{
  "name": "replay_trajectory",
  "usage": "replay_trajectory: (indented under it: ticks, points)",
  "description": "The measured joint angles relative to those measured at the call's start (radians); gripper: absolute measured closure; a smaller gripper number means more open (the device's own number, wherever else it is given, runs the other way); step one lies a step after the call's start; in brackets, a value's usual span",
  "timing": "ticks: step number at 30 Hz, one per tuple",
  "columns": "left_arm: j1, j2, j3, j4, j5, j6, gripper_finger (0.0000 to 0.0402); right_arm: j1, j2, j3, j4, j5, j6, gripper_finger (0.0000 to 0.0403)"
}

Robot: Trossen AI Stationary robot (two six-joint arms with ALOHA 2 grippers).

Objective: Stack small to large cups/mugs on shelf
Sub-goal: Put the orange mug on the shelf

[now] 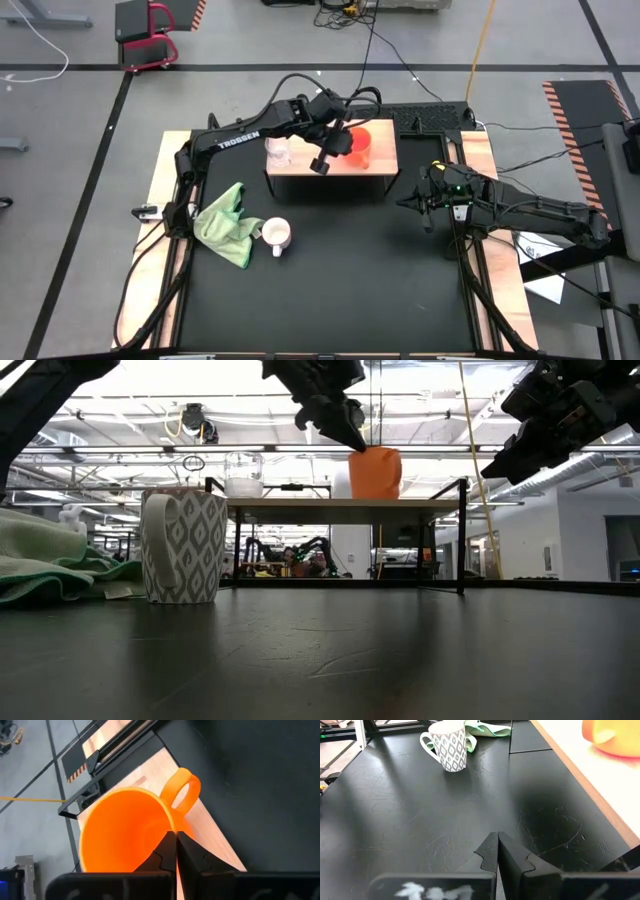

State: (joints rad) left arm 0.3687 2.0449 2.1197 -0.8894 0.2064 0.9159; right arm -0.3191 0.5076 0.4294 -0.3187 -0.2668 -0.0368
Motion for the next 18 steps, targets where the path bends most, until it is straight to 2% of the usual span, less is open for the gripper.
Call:
replay_trajectory:
  ticks: [10,18]
  points:
    - [0.011,-0.011,0.001,-0.064,-0.040,0.033,0.0401,0.000,0.000,0.000,0.000,0.000,0.000,0.0403]
    - [0.025,-0.059,0.001,-0.067,-0.026,0.034,0.0401,0.000,0.000,0.000,-0.001,0.000,0.000,0.0403]
